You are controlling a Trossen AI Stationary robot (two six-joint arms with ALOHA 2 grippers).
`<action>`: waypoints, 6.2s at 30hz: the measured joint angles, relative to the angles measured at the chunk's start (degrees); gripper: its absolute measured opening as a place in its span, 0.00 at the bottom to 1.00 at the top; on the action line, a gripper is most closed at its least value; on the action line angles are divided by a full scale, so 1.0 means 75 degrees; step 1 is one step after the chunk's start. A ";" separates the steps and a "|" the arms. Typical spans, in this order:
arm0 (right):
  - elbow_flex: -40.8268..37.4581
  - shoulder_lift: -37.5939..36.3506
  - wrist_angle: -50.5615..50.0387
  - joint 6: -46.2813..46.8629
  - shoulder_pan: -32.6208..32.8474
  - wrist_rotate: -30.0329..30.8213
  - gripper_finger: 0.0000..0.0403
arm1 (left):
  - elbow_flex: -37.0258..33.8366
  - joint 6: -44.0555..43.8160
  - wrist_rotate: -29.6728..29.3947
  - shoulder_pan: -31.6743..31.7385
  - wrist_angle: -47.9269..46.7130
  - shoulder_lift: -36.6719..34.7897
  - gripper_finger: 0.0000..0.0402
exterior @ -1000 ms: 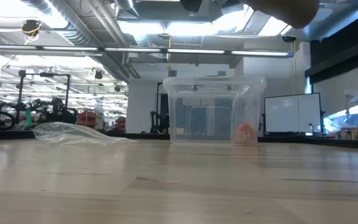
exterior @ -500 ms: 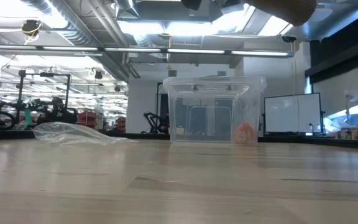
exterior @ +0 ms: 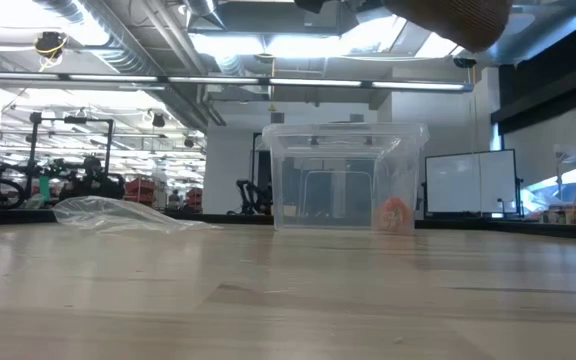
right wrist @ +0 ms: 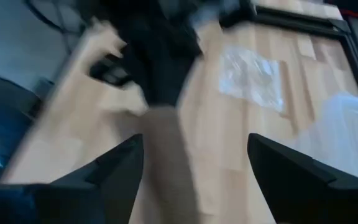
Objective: Roll bandage
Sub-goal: Roll the brown bandage, then open the transparent zip bag
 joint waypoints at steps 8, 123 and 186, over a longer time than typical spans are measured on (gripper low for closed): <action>0.0095 -0.0497 -0.0700 0.0203 0.0439 0.1423 0.71 | -0.0003 -0.0306 0.0000 0.0009 -0.0083 0.0000 0.01; -0.3387 0.0787 0.3029 0.1427 -0.0006 0.1070 0.72 | -0.1988 -0.9174 0.2973 0.0227 -0.4857 -0.1444 0.34; -0.3991 0.5625 1.0276 0.1210 -0.0958 0.1096 0.72 | -0.5029 -1.5482 0.2879 0.0219 -0.6140 -0.4347 0.34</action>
